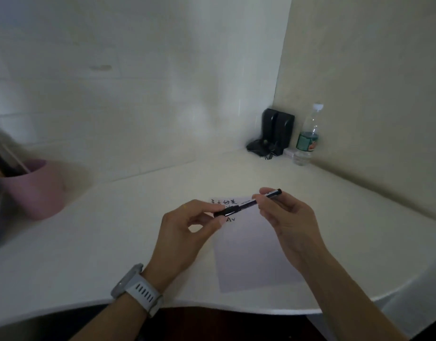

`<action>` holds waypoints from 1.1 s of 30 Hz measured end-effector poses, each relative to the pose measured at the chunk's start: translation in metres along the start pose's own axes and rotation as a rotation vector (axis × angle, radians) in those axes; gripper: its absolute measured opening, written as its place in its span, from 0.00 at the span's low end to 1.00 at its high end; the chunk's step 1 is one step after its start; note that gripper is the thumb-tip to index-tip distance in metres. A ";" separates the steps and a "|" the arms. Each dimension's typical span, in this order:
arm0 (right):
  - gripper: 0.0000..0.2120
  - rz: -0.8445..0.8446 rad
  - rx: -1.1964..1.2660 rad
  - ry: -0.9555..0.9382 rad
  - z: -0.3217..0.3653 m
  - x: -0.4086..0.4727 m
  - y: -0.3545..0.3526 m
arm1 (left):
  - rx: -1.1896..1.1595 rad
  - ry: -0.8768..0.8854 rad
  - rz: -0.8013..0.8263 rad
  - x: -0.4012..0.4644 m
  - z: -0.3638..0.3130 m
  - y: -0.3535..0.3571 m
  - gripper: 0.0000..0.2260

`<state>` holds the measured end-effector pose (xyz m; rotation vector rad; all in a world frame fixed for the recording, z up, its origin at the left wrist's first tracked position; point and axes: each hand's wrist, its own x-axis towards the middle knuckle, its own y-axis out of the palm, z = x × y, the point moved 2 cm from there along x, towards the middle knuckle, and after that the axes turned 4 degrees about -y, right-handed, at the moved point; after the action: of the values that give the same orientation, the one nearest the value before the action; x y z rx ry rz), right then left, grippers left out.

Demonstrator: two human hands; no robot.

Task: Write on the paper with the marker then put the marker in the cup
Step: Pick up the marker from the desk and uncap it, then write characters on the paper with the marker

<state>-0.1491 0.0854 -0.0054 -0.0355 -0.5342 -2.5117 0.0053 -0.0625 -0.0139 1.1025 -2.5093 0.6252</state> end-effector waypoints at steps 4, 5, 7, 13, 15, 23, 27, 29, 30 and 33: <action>0.12 0.064 0.004 -0.011 -0.005 0.028 0.017 | -0.145 -0.017 0.033 0.040 0.004 -0.001 0.10; 0.17 0.096 -0.036 -0.026 -0.006 0.035 0.021 | -0.178 -0.013 0.039 0.051 0.006 -0.002 0.10; 0.20 0.161 -0.053 -0.042 -0.009 0.051 0.027 | -0.220 -0.011 0.035 0.072 0.012 -0.003 0.12; 0.16 0.389 0.117 -0.011 -0.030 0.085 0.028 | -0.298 -0.065 -0.020 0.096 0.039 0.001 0.11; 0.16 0.425 0.140 -0.002 -0.038 0.087 0.025 | -0.311 -0.024 -0.045 0.096 0.047 0.001 0.10; 0.12 0.294 0.042 -0.098 -0.038 0.088 0.028 | -0.330 -0.056 0.023 0.096 0.046 0.007 0.08; 0.12 0.289 -0.008 -0.117 -0.038 0.086 0.029 | -0.291 -0.081 0.039 0.096 0.048 0.008 0.12; 0.14 0.292 -0.046 -0.134 -0.039 0.086 0.029 | -0.248 -0.066 0.081 0.096 0.050 0.009 0.12; 0.15 0.295 -0.055 -0.141 -0.040 0.085 0.029 | -0.218 -0.055 0.116 0.095 0.051 0.010 0.11; 0.13 0.275 -0.075 -0.152 -0.039 0.084 0.029 | -0.112 -0.076 0.221 0.092 0.050 0.015 0.08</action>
<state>-0.2011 0.0044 -0.0189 -0.3094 -0.4607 -2.2695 -0.0714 -0.1358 -0.0179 0.8316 -2.7188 0.5000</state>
